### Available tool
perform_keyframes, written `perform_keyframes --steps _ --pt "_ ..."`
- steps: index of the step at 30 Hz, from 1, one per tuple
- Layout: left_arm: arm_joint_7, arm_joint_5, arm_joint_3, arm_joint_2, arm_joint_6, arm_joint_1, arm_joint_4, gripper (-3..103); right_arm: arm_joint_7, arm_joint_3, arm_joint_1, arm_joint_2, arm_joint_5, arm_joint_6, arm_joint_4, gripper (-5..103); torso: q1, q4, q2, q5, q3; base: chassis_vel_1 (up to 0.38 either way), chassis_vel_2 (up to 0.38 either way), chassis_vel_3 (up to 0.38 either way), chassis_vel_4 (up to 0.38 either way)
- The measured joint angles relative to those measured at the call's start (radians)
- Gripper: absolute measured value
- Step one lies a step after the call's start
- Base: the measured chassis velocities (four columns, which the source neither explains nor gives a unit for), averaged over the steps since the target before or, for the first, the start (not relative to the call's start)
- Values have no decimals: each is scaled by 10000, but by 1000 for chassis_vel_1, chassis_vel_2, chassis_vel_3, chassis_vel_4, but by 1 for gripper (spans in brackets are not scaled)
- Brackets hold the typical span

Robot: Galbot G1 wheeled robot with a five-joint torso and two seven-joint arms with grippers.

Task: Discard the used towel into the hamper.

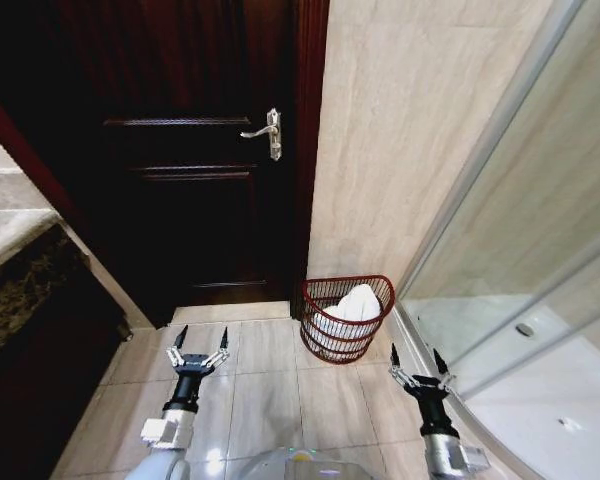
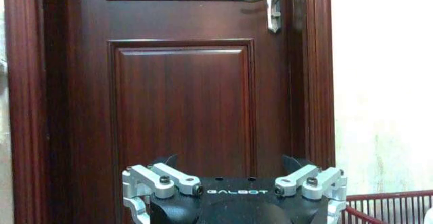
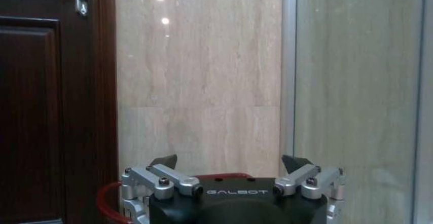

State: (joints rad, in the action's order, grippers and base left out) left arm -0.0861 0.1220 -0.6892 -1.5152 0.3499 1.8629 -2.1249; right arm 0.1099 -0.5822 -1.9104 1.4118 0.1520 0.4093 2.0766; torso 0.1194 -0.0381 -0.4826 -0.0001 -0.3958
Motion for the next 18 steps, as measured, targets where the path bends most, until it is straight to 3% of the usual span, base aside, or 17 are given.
perform_keyframes --steps 18 --pt "-389 588 -155 152 105 -328 453 100 522 424 -166 144 -404 301 -265 100 1 -1 0 2 -2 77 -77 -82 80"
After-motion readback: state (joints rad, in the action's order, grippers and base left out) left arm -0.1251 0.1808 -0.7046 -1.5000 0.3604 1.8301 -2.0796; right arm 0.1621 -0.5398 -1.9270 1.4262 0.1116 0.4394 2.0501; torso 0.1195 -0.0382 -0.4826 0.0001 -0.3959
